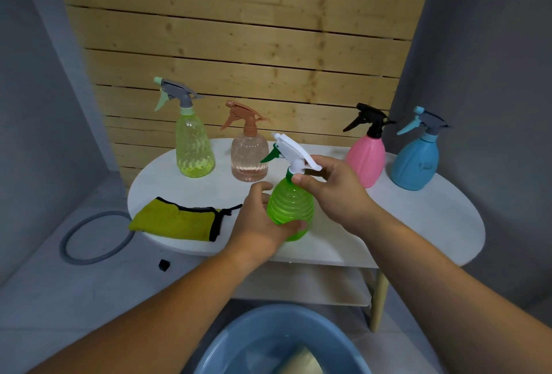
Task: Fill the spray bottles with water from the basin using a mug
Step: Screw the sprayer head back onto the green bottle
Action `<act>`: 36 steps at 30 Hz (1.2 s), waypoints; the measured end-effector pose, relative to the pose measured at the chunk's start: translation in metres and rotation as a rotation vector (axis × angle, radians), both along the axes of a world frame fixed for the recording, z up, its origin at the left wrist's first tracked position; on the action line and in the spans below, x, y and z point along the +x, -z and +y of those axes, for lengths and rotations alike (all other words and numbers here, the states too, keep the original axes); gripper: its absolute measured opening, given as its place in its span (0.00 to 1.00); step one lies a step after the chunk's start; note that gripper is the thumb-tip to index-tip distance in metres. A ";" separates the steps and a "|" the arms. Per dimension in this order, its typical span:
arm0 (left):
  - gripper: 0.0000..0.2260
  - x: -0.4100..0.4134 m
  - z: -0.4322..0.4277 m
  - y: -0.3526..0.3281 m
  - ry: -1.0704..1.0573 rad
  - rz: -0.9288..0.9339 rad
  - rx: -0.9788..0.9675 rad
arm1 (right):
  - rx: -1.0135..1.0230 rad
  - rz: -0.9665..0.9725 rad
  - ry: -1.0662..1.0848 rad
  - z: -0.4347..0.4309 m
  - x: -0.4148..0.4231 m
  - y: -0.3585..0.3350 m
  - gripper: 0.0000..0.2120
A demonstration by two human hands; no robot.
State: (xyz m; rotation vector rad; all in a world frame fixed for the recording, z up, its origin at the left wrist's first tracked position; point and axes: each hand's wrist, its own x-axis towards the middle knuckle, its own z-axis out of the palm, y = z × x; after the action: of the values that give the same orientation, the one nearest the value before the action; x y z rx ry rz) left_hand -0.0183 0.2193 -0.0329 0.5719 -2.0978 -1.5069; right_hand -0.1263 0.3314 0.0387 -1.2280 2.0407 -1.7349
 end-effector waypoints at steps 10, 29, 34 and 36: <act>0.41 -0.002 -0.001 -0.008 0.009 -0.040 -0.054 | -0.003 -0.018 0.008 0.002 -0.002 0.001 0.11; 0.46 -0.010 0.008 -0.013 0.059 -0.050 -0.017 | -0.004 -0.016 0.018 0.006 -0.005 0.002 0.12; 0.35 -0.009 -0.001 -0.013 0.082 -0.047 -0.038 | -0.005 -0.018 0.027 0.006 -0.005 0.003 0.12; 0.39 -0.008 0.002 -0.013 0.022 -0.052 -0.078 | -0.004 -0.021 0.031 0.005 -0.005 0.004 0.12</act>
State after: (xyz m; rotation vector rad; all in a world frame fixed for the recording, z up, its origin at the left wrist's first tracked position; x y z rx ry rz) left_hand -0.0266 0.2215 -0.0198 0.5674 -2.1985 -1.4294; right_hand -0.1309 0.3363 0.0351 -1.1804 2.0556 -1.7591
